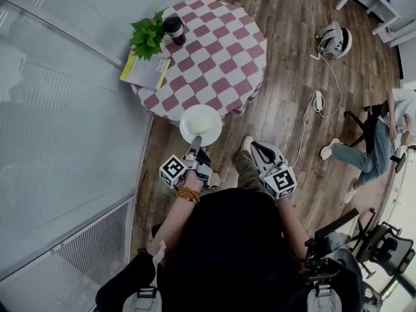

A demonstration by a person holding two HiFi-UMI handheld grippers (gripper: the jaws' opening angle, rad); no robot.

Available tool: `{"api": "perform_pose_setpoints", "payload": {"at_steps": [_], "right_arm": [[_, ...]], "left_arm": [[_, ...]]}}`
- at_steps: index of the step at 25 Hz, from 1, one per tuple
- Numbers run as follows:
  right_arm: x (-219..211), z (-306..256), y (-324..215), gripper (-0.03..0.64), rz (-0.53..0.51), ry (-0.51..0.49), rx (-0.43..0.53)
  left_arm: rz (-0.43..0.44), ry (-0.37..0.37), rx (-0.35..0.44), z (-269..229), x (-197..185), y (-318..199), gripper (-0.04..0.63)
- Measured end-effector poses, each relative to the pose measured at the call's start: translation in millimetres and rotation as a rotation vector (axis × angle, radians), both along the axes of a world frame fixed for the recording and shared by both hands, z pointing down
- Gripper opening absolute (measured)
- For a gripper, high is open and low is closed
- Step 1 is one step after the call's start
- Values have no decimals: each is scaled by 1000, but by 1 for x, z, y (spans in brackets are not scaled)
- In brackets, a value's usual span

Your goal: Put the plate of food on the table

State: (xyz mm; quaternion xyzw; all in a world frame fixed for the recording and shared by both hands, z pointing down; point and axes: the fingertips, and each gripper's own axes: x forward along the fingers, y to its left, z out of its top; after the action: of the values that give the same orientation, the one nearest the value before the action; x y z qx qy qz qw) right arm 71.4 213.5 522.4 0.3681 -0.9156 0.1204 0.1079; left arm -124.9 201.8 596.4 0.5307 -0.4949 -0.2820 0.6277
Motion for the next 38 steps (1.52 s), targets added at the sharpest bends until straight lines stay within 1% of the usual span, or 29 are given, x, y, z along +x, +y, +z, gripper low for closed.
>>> {"api": "perform_pose_setpoints", "payload": {"at_steps": [6, 12, 18, 22, 27, 33, 38], "right_arm": [[38, 4, -41, 14, 3, -22, -13], [84, 8, -83, 14, 23, -41, -26], [141, 17, -121, 14, 65, -39, -35], [172, 21, -140, 14, 100, -41, -39], [194, 30, -154, 14, 143, -46, -56], [195, 36, -163, 14, 123, -45, -75], [194, 39, -182, 14, 129, -33, -96]], "left_arm": [[17, -10, 9, -9, 45, -48, 21], [25, -30, 4, -15, 86, -91, 21], [28, -33, 10, -17, 127, -129, 21], [39, -31, 22, -20, 149, -149, 21], [46, -34, 23, -20, 160, -167, 21], [34, -34, 23, -19, 162, -185, 21], [24, -27, -1, -10, 155, -201, 21]]}}
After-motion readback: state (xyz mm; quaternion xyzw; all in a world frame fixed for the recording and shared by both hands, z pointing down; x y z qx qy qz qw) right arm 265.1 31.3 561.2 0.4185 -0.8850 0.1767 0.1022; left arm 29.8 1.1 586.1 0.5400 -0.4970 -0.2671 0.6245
